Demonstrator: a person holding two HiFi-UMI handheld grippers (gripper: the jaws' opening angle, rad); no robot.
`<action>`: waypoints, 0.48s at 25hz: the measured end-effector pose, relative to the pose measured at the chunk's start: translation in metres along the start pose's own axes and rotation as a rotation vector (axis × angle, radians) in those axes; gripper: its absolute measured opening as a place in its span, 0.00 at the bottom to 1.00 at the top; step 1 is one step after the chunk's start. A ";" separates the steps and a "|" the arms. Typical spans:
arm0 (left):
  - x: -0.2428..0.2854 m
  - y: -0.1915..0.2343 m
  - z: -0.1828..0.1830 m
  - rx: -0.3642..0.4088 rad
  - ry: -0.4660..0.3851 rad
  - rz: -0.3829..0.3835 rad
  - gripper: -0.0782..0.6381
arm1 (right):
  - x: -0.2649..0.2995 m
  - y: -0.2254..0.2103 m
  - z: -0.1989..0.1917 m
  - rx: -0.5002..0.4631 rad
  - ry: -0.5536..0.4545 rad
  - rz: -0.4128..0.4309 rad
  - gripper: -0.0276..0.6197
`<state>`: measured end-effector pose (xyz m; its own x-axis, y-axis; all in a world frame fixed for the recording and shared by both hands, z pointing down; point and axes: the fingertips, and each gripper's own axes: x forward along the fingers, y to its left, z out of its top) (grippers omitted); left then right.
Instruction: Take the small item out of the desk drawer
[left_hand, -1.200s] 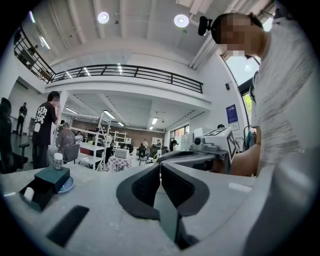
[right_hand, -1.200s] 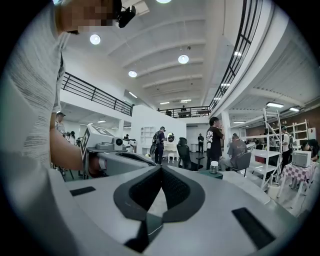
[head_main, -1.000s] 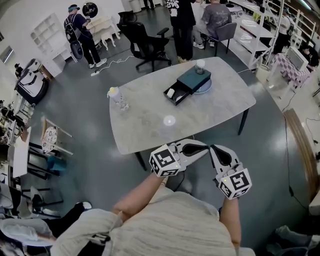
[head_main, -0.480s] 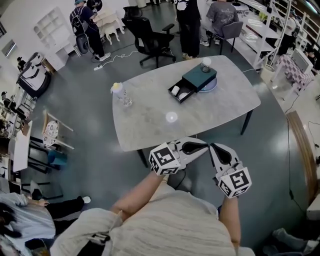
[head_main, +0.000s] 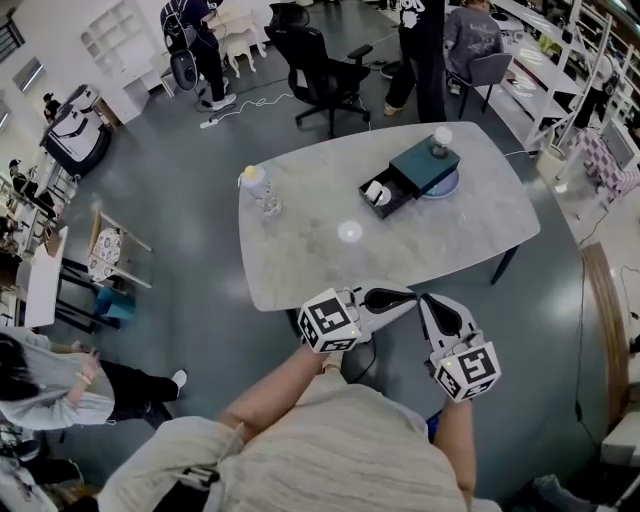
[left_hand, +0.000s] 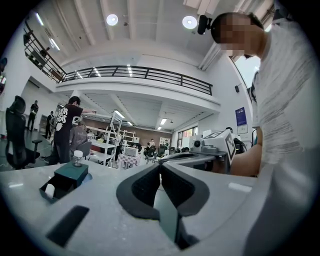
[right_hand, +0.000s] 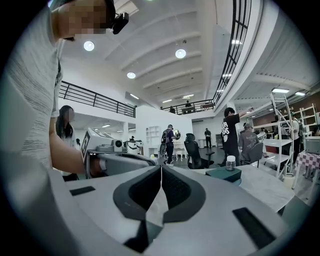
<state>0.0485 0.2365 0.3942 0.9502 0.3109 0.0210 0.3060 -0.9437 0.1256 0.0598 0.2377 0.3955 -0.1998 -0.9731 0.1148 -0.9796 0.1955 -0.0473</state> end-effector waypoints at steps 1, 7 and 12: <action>-0.006 0.010 0.000 -0.002 0.001 0.006 0.14 | 0.011 0.000 0.001 0.001 0.003 0.004 0.06; -0.047 0.079 0.012 -0.002 -0.011 0.029 0.14 | 0.091 0.002 0.014 -0.010 0.016 0.026 0.06; -0.079 0.132 0.021 0.002 -0.024 0.033 0.14 | 0.155 0.006 0.023 -0.026 0.014 0.042 0.06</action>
<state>0.0151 0.0851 0.3888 0.9610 0.2765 0.0011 0.2742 -0.9538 0.1227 0.0237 0.0852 0.3903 -0.2409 -0.9622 0.1271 -0.9705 0.2395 -0.0265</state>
